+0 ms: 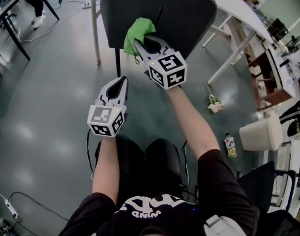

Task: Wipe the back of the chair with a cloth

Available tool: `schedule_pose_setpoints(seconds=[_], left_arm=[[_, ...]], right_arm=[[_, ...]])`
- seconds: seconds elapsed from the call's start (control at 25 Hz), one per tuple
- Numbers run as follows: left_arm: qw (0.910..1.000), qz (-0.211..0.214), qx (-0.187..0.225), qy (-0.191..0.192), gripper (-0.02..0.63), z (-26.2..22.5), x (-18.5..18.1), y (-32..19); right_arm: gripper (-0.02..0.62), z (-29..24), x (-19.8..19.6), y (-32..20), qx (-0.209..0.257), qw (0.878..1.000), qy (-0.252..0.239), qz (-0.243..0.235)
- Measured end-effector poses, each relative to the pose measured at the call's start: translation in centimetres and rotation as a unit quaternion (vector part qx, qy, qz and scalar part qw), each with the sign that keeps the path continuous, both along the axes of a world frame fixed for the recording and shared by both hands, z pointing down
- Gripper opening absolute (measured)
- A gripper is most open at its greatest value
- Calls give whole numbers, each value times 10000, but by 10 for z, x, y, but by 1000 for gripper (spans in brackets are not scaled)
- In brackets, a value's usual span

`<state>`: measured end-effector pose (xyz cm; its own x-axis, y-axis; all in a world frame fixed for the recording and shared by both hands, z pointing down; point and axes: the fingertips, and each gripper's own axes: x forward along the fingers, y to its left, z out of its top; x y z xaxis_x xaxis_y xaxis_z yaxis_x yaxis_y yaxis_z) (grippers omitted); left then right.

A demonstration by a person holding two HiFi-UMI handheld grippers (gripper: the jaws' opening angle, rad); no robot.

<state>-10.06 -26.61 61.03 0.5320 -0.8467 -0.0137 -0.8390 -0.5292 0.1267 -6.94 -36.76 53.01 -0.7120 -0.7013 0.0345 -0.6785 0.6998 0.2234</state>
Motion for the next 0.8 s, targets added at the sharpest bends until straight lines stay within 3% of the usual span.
schedule_pose_setpoints(seconds=[0.16,0.36,0.8], left_arm=[[9999,47,55,-152,-2,1,10,0],[9997,130,88,-207,-2,0,20,2],[9997,75,129,-184,-2,-3,20,7]], right_arm=[[48,6,46,3,-8,9993,37,378],[48,8,130,11,-14,9939,-109,1099],[48,14,328,43,-56,9567,-388,2884]])
